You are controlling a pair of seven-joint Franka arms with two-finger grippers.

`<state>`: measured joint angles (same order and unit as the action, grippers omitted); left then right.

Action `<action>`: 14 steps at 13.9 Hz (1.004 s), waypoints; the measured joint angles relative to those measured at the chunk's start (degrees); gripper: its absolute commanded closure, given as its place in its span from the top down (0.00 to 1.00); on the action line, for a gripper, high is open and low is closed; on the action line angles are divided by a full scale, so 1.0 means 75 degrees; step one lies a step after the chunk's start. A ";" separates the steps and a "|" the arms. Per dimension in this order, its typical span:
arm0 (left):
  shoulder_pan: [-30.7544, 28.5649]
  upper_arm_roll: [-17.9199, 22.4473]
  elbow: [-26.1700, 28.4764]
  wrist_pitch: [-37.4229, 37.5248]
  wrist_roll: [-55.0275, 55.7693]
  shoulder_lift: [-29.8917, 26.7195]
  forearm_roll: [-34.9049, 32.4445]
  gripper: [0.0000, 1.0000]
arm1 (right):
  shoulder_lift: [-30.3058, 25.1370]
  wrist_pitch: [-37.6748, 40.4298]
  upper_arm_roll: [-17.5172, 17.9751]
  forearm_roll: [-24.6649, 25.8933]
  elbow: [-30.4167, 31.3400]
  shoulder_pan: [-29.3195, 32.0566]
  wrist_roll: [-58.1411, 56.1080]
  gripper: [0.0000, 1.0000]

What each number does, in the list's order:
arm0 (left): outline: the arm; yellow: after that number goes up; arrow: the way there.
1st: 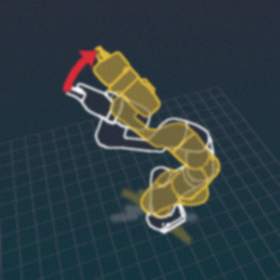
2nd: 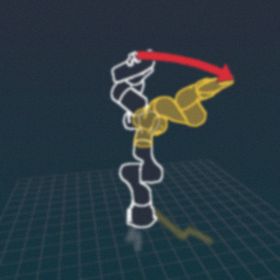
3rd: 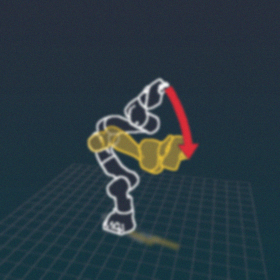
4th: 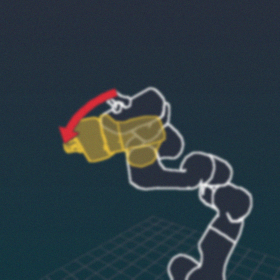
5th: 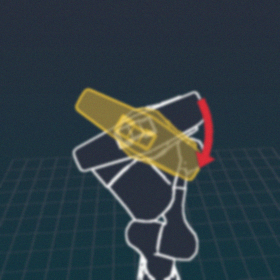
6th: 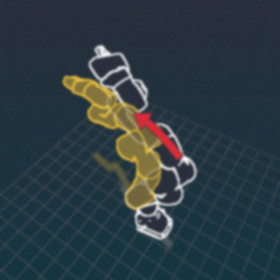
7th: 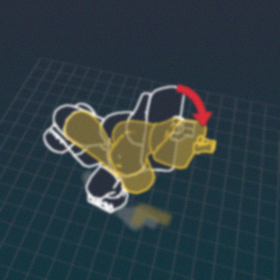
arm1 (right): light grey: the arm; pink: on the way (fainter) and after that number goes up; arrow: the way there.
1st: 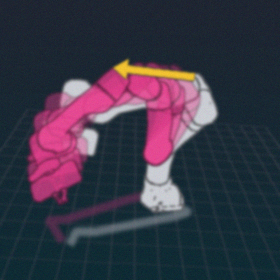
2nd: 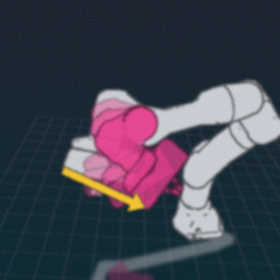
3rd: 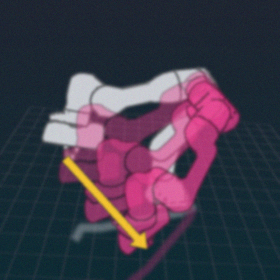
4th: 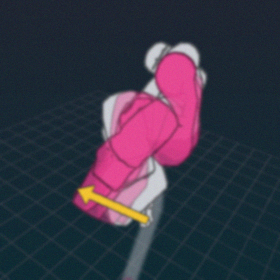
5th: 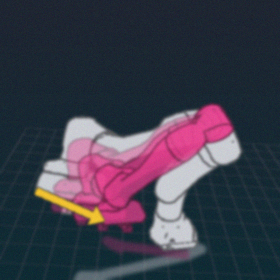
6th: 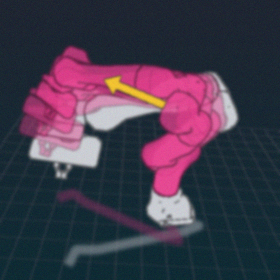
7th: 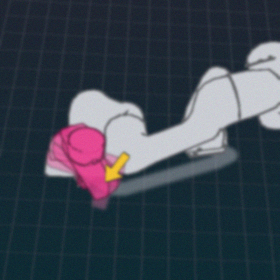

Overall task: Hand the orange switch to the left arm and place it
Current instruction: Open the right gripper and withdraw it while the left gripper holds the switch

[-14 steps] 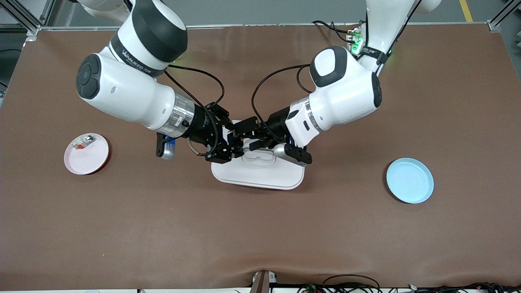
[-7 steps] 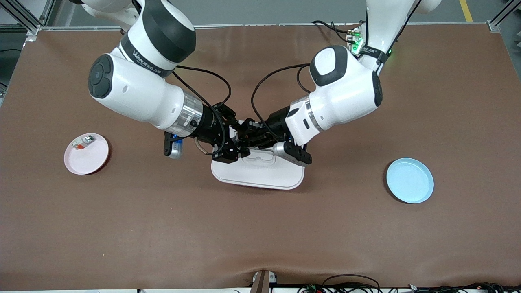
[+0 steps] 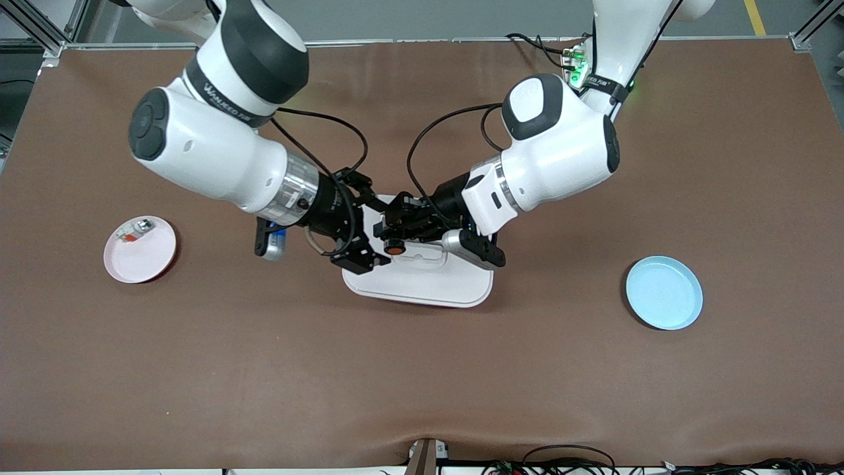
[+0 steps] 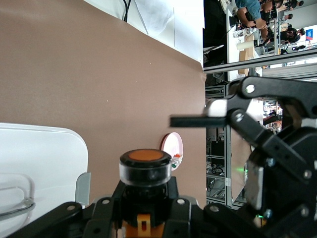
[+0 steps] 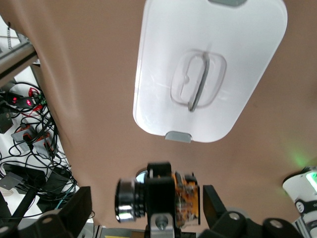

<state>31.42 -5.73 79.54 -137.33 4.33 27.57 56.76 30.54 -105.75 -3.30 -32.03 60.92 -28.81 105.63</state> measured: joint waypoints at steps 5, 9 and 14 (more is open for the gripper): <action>-0.0057 0.0028 0.0069 0.0207 -0.0036 -0.0077 -0.0973 0.05 | -0.0109 0.1699 -0.0057 0.0001 -0.0196 0.0975 -0.2629 1.00; -0.0222 0.0051 0.0169 0.1173 0.0453 -0.0441 -0.2987 0.05 | -0.0328 0.3190 -0.0102 0.0382 -0.0229 0.1848 -0.5321 1.00; -0.0747 0.0091 0.0210 0.2951 0.1123 -0.1090 -0.4525 0.05 | -0.0557 0.4311 -0.0118 0.1680 -0.0231 0.2662 -0.8808 1.00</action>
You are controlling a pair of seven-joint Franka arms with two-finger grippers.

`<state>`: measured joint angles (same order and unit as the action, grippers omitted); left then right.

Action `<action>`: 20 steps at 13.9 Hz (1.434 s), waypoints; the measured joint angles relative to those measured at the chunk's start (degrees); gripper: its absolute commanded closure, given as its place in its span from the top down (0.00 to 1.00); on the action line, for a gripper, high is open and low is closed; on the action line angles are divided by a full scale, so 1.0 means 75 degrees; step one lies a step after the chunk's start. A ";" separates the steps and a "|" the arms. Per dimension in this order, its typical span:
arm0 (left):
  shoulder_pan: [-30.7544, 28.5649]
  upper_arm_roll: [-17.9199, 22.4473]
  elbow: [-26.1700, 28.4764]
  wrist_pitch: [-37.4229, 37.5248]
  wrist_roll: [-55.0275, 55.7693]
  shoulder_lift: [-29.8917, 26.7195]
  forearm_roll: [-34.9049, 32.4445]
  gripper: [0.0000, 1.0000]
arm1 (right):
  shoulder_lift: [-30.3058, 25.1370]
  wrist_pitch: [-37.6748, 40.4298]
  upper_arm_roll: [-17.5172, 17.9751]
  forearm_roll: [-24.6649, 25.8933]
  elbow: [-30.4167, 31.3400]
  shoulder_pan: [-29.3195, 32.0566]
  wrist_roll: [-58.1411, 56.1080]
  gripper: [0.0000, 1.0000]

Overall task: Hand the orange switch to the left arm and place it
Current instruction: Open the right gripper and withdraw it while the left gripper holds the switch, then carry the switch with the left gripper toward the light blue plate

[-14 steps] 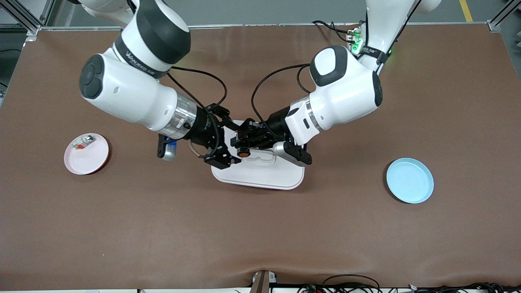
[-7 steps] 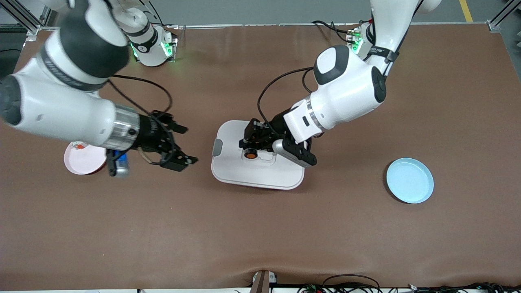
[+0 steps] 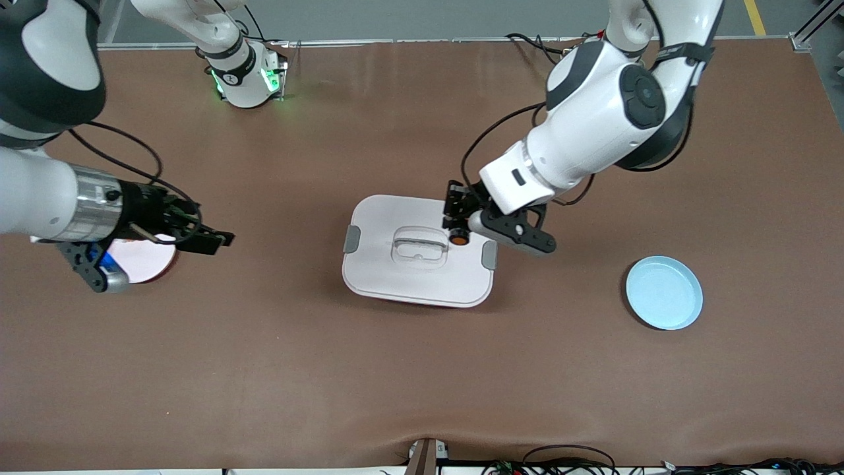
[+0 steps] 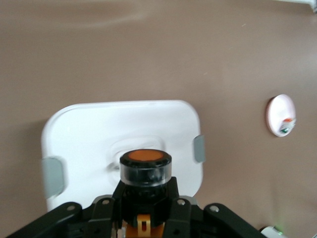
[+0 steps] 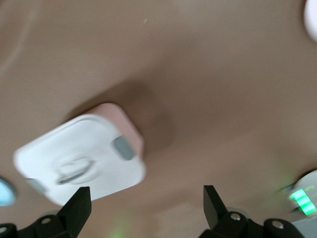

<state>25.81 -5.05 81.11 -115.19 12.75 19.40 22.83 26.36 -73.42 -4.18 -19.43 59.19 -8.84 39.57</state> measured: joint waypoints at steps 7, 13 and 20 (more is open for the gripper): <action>-0.0585 0.0019 0.0014 0.2556 0.0223 -0.0974 -0.1848 0.05 | -0.0167 0.0726 -0.0021 0.1538 0.0028 0.1573 -0.4617 1.00; -0.1069 0.0045 0.0017 0.3795 0.1646 -0.1386 -0.3105 0.04 | -0.0162 0.0708 0.0082 0.1884 0.0326 0.1597 -0.4909 1.00; -0.1751 0.0063 0.0211 0.3977 0.6125 -0.1355 -0.3260 0.04 | -0.0191 0.0692 0.0151 0.1903 0.0425 0.1520 -0.4909 1.00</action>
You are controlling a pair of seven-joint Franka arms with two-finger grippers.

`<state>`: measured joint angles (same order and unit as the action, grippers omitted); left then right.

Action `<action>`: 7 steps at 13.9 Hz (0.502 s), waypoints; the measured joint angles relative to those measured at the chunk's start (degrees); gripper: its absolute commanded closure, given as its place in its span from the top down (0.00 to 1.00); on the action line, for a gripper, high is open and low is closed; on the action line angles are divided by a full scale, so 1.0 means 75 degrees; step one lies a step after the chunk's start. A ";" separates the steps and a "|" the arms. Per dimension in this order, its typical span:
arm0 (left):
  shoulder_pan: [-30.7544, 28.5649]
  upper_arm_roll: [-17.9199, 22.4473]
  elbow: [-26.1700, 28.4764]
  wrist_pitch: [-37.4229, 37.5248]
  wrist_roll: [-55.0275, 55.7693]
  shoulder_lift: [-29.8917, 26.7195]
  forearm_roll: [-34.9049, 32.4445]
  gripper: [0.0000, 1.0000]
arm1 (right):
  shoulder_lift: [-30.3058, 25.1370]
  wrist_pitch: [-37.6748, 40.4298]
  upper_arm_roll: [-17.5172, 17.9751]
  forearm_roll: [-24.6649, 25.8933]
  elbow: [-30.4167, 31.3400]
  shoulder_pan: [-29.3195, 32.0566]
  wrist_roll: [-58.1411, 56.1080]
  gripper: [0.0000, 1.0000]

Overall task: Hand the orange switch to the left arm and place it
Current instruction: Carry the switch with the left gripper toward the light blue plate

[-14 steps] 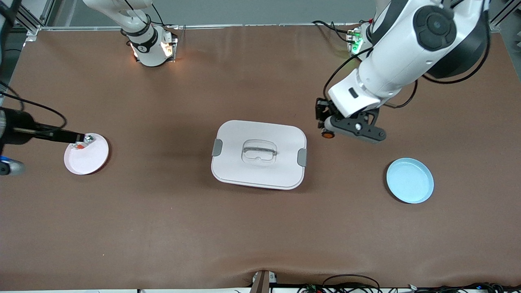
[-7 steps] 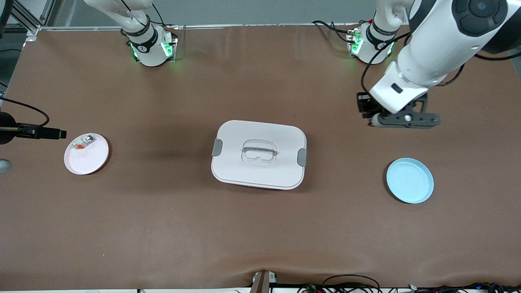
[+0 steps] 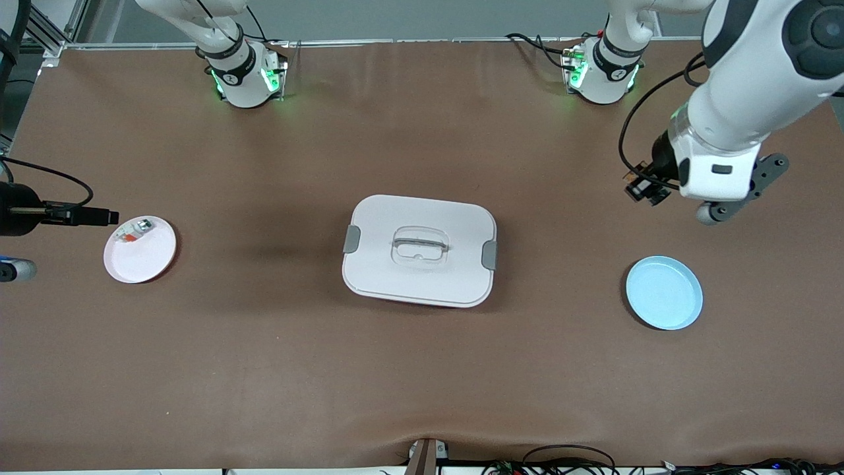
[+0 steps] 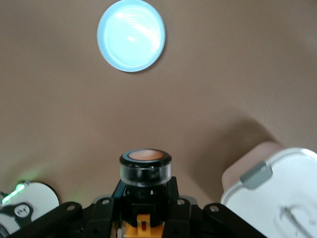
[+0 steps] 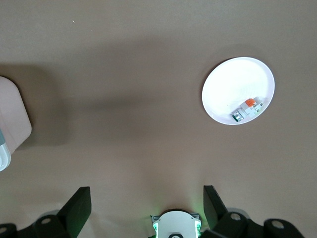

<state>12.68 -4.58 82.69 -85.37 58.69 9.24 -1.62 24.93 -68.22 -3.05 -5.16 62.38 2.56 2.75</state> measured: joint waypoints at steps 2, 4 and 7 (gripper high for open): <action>-0.0390 0.0001 0.0003 -0.0065 0.0503 0.0040 -0.0001 0.04 | -0.0081 -0.0019 0.0001 0.0032 0.0122 -0.0006 0.0000 1.00; -0.0792 0.0008 0.0022 -0.0213 0.1079 0.0042 -0.0001 0.04 | -0.0265 -0.0225 0.0007 0.0109 0.0433 -0.0045 -0.0005 1.00; -0.1049 0.0012 0.0490 -0.0990 0.2080 0.0049 -0.0002 0.02 | -0.0757 -0.0695 0.0012 0.0245 0.1233 -0.0220 -0.0005 1.00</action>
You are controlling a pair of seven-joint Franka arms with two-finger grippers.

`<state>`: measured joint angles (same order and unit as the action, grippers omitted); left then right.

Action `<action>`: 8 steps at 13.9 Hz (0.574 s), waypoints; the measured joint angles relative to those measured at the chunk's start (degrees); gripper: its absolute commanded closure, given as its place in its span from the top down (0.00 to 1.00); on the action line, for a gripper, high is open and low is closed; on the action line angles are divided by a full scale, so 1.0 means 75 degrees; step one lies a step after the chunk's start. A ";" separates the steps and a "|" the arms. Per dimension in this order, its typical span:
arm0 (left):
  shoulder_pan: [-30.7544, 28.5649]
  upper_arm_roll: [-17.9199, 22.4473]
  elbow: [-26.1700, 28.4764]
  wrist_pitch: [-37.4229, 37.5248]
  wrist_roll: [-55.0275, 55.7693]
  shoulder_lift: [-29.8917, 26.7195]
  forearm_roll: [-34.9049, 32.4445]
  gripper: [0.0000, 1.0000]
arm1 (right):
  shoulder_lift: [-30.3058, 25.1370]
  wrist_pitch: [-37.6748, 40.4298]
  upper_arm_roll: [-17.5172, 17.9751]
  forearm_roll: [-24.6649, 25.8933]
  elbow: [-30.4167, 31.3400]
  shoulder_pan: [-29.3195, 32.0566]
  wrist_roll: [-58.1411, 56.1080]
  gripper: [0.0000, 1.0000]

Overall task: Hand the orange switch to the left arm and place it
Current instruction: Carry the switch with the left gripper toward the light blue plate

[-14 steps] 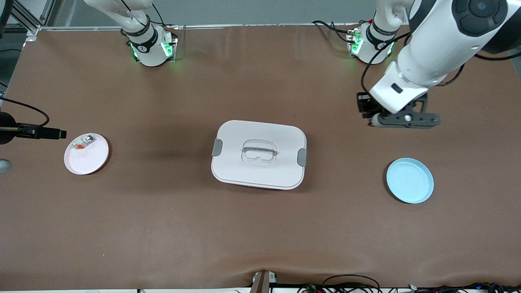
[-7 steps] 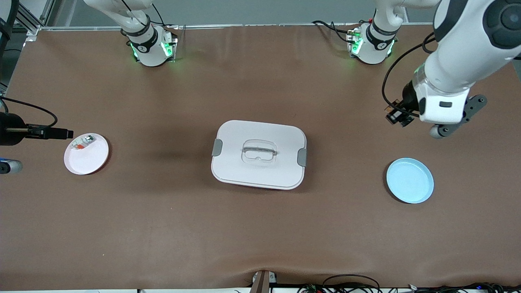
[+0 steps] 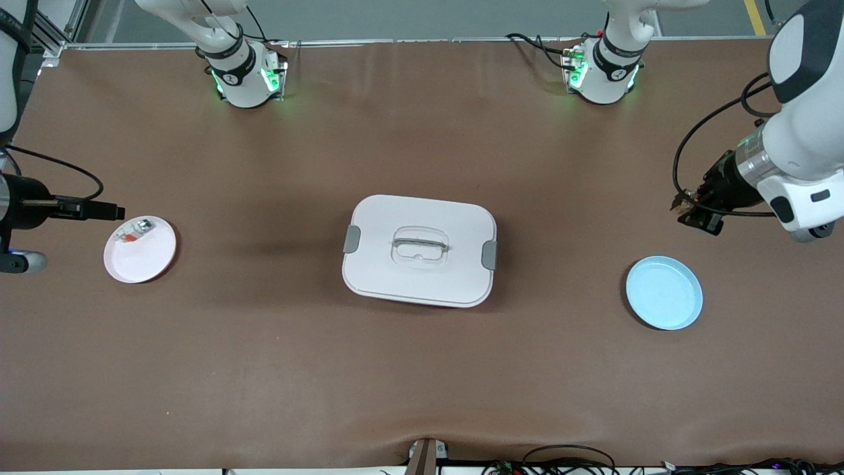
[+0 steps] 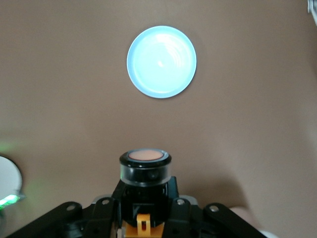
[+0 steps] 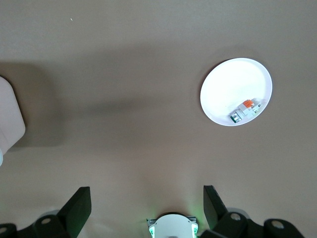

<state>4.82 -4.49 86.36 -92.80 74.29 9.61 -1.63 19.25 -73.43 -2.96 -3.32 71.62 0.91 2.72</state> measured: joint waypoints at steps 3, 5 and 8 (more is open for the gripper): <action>-0.0145 -0.0002 0.0889 -0.1056 0.0442 0.0007 -0.0001 0.02 | -0.0499 -0.0313 0.0000 0.0031 0.0720 -0.0077 0.0000 1.00; -0.0345 -0.0004 0.1337 -0.1624 0.0606 0.0001 -0.0009 0.01 | -0.0668 -0.0371 0.0000 0.0035 0.0915 -0.0078 0.0000 1.00; -0.0643 -0.0004 0.2026 -0.2451 0.0621 -0.0042 -0.0188 0.01 | -0.0735 -0.0421 0.0000 0.0037 0.1013 -0.0078 0.0000 1.00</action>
<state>-0.01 -4.52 101.56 -111.18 78.95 9.30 -3.04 13.74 -76.59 -2.96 -3.04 79.22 0.32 2.72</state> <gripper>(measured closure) 0.656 0.000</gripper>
